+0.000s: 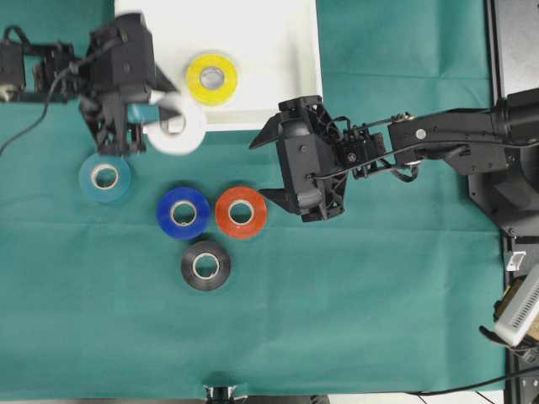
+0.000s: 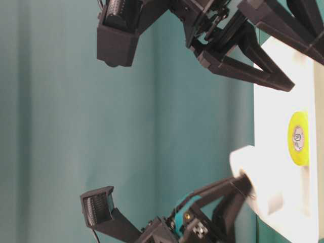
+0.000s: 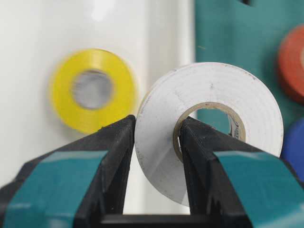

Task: Put the tape alternately from left to right into the white case.
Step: 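Carry the white roll with the left gripper into the white tray, then release the white roll and move the left gripper back over the teal roll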

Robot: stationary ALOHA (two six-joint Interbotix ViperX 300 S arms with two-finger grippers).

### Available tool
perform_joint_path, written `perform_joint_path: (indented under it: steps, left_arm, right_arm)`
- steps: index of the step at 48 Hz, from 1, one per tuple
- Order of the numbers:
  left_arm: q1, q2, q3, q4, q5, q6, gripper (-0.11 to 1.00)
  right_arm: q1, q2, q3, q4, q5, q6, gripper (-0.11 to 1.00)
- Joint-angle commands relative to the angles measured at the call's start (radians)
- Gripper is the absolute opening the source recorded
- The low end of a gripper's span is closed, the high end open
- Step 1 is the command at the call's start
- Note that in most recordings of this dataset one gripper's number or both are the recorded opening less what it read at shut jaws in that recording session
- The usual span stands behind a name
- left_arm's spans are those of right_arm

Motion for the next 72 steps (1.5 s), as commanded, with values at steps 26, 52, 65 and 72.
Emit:
perform_joint_path:
  steps: [26, 52, 65, 72]
  left_arm:
    - [0.207, 0.138, -0.123, 0.002, -0.144, 0.064, 0.28]
    - [0.29, 0.252, -0.19, 0.002, -0.146, 0.064, 0.28]
    - [0.29, 0.268, -0.198, 0.003, -0.146, 0.063, 0.28]
    - [0.29, 0.268, -0.198, 0.002, -0.141, 0.064, 0.28]
  right_arm:
    - [0.002, -0.023, -0.003, 0.0, -0.012, 0.002, 0.82]
    - [0.002, -0.023, -0.002, 0.0, -0.012, 0.002, 0.82]
    - [0.002, -0.023, 0.009, 0.0, -0.021, 0.002, 0.82]
    - [0.002, -0.023, 0.012, 0.0, -0.04, 0.002, 0.82]
